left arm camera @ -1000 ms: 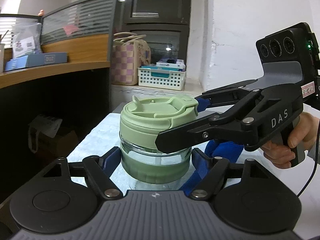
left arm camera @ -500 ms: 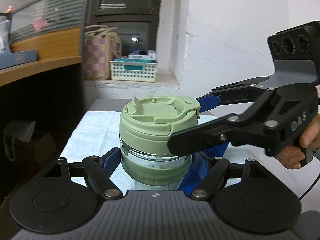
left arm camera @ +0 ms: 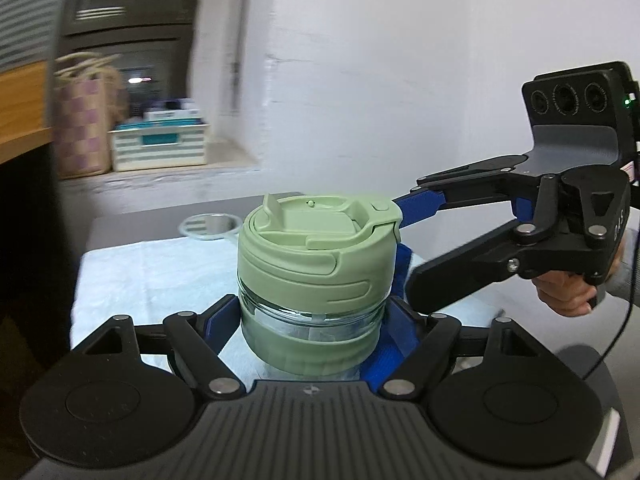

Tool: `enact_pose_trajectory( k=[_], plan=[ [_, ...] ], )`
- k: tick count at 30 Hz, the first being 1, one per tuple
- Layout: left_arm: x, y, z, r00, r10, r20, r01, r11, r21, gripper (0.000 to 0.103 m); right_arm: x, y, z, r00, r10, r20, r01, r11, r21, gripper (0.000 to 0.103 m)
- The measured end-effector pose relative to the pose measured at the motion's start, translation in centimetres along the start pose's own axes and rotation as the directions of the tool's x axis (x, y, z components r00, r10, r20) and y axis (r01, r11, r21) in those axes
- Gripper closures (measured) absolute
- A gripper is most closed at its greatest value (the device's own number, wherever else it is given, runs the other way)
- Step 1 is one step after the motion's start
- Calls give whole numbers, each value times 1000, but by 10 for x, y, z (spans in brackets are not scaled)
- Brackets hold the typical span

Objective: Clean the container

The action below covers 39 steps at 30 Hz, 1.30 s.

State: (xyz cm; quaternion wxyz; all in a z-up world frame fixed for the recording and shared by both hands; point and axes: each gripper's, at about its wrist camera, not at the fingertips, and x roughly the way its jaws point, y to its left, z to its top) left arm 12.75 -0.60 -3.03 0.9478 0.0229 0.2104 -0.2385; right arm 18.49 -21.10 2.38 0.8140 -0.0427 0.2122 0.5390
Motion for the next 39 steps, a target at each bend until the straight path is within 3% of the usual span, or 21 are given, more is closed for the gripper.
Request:
enact_pose_trajectory(
  k=[6,17,27,30,35,39],
  plan=[
    [5,26,1,986,-169,-18,169,983,74,19,-1,14,-5,998,-61,22,60,997,38,16],
    [17,68,3,926,-375,-45,377,921,99,19,3,34,-12,980,-180,82,167,976,141,16],
    [16,66,-1,930,-367,-22,368,930,20,18,-13,37,-15,963,-237,125,207,954,217,16],
    [12,64,-2,941,-337,-5,337,941,4,10,-23,35,-15,956,-254,144,214,945,248,16],
    [5,55,-2,958,-287,18,287,958,-18,8,-41,19,-20,932,-332,146,274,909,315,17],
    [-5,45,1,976,-213,33,215,975,-58,3,-43,6,-25,918,-382,105,323,875,361,21]
  ],
)
